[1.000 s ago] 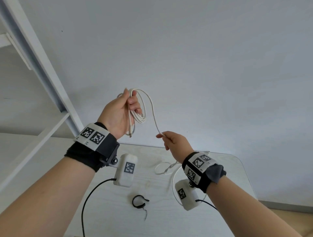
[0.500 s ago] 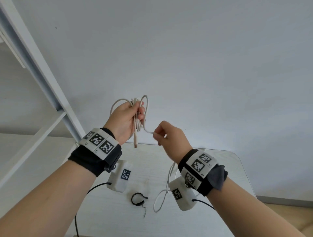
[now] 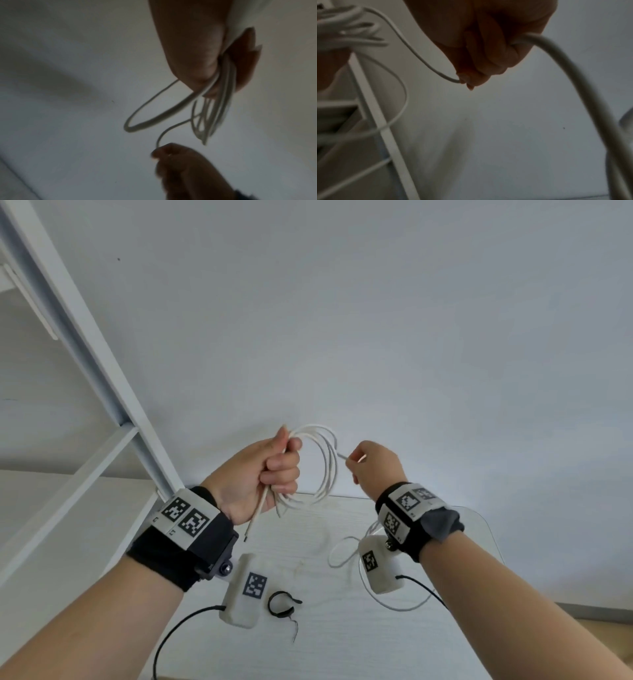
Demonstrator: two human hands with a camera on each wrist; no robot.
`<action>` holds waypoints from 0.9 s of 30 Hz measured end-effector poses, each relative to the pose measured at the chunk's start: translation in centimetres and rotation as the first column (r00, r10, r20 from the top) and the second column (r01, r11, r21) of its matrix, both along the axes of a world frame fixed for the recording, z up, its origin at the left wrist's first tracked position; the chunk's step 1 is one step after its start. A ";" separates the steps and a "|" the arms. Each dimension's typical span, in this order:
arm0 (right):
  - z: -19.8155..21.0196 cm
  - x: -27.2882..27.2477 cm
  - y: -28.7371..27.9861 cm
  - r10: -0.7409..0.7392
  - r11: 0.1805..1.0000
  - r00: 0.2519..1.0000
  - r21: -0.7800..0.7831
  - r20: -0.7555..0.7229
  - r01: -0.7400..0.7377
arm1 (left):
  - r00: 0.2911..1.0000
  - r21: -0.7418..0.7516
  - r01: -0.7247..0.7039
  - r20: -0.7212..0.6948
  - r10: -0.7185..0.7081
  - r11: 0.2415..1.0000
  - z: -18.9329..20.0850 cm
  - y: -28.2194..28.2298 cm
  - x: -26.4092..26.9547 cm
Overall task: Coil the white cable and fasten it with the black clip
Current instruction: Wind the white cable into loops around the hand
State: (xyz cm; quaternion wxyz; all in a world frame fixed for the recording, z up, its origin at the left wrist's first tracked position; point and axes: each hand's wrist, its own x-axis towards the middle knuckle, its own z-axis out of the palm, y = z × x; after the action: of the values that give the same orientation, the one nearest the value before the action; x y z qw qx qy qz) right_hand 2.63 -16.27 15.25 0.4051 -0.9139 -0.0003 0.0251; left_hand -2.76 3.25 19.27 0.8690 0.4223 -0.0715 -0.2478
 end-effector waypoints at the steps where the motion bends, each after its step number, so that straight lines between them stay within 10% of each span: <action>1: -0.6 -0.4 0.4 0.047 0.997 0.998 -0.056 -0.028 -0.049 | 0.999 -0.091 -0.029 -0.026 0.026 0.995 0.2 0.0 0.3; 7: -2.2 -4.0 2.1 0.278 0.960 0.961 -0.028 0.003 -0.278 | 0.907 -0.301 -0.420 -0.165 0.387 0.856 0.7 1.1 2.3; 19: -5.0 -6.4 -0.1 0.285 0.940 0.959 0.199 0.000 -0.279 | 0.728 -0.272 -0.681 -0.152 0.668 0.680 1.8 3.3 3.6; 27: -4.7 -5.8 -0.7 0.267 0.960 0.963 0.081 0.019 -0.268 | 0.813 -0.123 -0.566 0.081 0.577 0.815 1.9 1.8 2.3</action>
State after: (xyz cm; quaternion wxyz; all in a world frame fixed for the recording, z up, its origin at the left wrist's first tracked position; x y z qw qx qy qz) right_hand -3.21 -16.93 10.56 0.4355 -0.8880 -0.1264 0.0759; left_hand -0.45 5.03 21.16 0.9163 0.3969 -0.0026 0.0529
